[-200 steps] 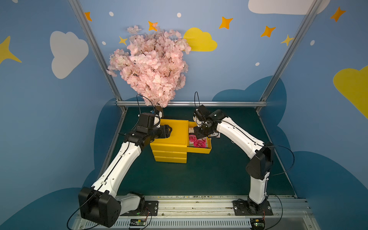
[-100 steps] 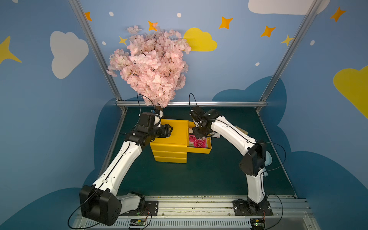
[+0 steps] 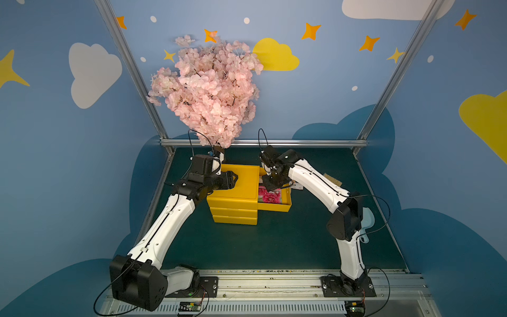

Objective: Take the seed bags out of the drawer
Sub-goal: Adjust the seed packet in the drawer, then pick up the seed packet from the drawer.

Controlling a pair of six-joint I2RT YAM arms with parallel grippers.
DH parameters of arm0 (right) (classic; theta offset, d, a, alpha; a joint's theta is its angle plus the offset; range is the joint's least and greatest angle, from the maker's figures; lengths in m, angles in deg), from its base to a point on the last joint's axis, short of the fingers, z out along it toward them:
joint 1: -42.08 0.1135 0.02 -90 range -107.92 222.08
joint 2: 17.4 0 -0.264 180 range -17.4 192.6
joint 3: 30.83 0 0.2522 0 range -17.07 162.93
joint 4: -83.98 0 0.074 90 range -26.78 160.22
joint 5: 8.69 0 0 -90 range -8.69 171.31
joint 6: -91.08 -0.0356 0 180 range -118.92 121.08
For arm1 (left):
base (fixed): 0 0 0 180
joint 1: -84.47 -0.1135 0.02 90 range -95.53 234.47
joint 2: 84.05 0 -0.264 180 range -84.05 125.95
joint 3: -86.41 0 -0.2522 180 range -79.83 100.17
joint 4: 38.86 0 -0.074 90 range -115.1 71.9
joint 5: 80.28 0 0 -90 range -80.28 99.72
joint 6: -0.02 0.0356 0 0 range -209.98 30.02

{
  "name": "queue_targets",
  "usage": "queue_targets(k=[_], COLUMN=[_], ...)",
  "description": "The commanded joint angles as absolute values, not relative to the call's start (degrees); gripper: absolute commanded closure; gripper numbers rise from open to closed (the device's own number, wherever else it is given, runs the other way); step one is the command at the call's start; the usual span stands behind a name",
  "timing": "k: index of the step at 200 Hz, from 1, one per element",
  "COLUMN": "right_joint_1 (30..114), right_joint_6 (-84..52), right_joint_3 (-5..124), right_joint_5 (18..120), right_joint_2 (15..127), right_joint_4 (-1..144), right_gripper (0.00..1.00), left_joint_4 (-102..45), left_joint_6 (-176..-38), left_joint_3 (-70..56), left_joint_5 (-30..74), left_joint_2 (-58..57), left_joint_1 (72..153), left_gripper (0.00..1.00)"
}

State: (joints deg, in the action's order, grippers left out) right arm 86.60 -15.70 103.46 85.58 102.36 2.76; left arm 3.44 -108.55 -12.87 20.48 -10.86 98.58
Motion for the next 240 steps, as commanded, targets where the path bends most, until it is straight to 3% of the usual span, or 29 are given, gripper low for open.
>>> queue_targets(k=[1, 54, 123, 170, 204, 240], right_joint_1=[87.2, 85.4, 82.9, 82.7, 82.7, 82.8], right_joint_6=[-17.1, -19.6, -20.7, -22.0, -23.4, -24.2], right_joint_3=[103.0, 102.2, 93.9, 90.8, 90.0, 90.6], right_joint_5=[77.4, 71.0, 72.0, 76.7, 78.3, 79.4], right_joint_2=[102.5, 100.7, 90.6, 88.7, 89.4, 91.3], right_joint_4=[5.4, 9.5, 11.6, 10.5, 10.6, 10.5], right_gripper=[1.00, 1.00, 1.00, 0.78, 0.55, 0.46], left_joint_4=[13.6, 13.7, 13.0, 12.7, 12.3, 12.2], left_joint_6=[-109.2, -109.2, -109.5, -109.5, -109.6, -109.8], left_joint_3=[-16.0, -16.0, -16.0, -16.0, -16.2, -16.5], left_joint_5=[20.1, 19.8, 20.6, 21.2, 21.8, 22.4], left_joint_2=[-7.8, -7.9, -7.3, -7.5, -7.6, -7.8], left_joint_1=[98.2, 98.0, 98.0, 98.0, 98.0, 98.2], left_gripper=[0.33, 0.33, 0.33, 0.33, 0.33, 0.33])
